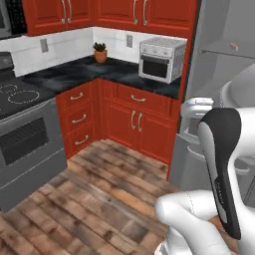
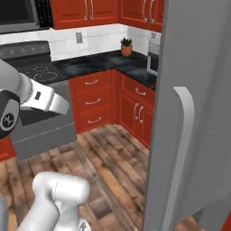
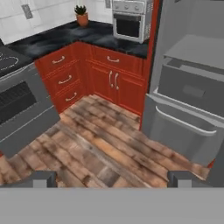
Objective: Take the cheese, steak, and squash from the fridge and place them on the plate on the dining counter to create an appetizer plate.
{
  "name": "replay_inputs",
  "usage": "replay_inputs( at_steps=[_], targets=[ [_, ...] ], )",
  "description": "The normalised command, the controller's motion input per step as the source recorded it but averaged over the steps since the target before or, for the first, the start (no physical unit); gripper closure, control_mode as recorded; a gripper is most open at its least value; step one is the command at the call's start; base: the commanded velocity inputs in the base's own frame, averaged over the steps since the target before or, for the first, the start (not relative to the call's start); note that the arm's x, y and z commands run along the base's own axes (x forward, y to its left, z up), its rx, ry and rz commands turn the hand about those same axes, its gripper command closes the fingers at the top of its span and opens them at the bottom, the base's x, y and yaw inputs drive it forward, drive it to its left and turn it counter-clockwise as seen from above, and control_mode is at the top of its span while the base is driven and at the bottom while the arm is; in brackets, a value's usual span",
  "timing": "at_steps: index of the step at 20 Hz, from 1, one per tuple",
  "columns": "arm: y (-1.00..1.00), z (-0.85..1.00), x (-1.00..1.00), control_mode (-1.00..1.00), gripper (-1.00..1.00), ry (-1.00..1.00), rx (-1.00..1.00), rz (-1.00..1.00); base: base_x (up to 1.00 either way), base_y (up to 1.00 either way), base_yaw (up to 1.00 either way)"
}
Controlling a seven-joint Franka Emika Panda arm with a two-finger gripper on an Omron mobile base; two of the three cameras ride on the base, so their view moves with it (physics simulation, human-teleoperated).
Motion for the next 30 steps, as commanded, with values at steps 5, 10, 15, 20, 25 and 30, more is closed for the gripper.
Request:
replay_inputs(
  at_steps=[5,10,15,20,25,30],
  targets=[
    [0.0,0.0,0.0,1.0,-1.0,0.0,0.0,0.0,0.39,0.68,-0.68],
    [0.0,0.0,0.0,1.0,-1.0,0.0,0.0,0.0,0.45,0.67,-0.66],
    [0.0,0.0,0.0,1.0,-1.0,0.0,0.0,0.0,0.58,0.57,-0.61],
    [0.0,0.0,0.0,1.0,-1.0,0.0,0.0,0.0,0.7,0.35,-0.56],
    [0.0,0.0,0.0,1.0,-1.0,0.0,0.0,0.0,0.89,0.16,-0.47],
    [0.0,0.0,0.0,1.0,-1.0,0.0,0.0,0.0,1.0,0.0,-0.37]
  ],
)
